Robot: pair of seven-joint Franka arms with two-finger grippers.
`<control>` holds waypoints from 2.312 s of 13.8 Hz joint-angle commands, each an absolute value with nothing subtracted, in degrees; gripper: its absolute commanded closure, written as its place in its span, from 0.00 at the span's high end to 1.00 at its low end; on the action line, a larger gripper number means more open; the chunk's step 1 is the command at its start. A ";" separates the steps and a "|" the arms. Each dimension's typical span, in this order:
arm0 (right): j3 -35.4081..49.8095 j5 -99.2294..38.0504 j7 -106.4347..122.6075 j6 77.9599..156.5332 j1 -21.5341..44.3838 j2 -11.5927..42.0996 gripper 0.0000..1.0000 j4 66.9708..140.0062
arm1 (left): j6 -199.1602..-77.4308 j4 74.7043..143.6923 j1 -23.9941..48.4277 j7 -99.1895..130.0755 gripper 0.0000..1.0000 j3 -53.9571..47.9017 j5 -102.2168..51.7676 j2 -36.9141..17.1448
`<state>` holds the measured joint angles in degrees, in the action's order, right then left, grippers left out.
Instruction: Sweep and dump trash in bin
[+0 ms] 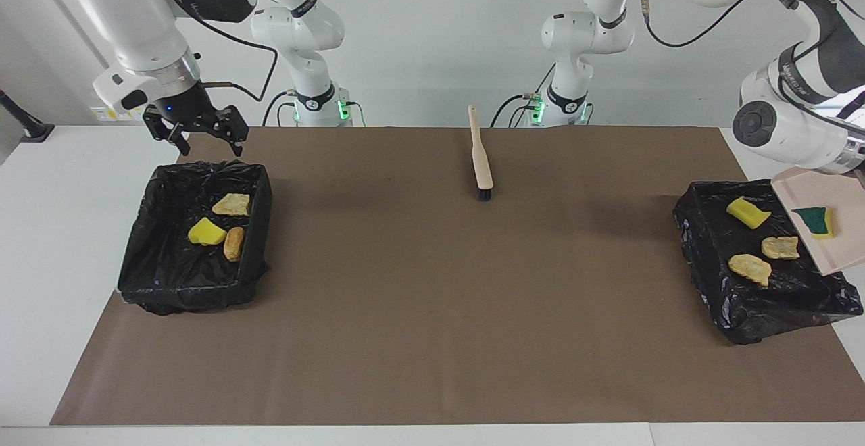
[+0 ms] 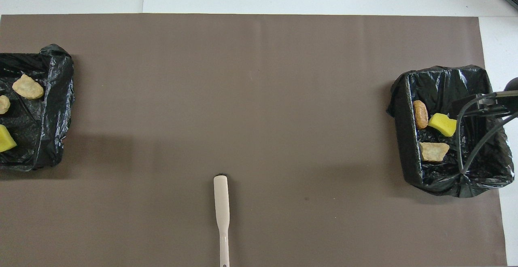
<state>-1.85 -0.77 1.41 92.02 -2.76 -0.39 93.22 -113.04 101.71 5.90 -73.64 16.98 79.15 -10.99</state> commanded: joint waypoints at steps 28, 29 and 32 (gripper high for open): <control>-1.58 0.70 3.43 89.91 0.88 -4.13 1.00 94.83 | -102.04 93.17 9.83 1.44 0.00 -18.63 14.69 -21.52; -1.58 0.79 3.34 89.91 0.88 -4.13 1.00 94.83 | -103.26 92.29 11.06 9.41 0.00 -18.89 13.46 -22.93; -1.49 0.70 3.34 89.91 0.88 -4.13 1.00 94.83 | -102.22 83.00 15.10 25.10 0.00 -21.70 12.83 -31.08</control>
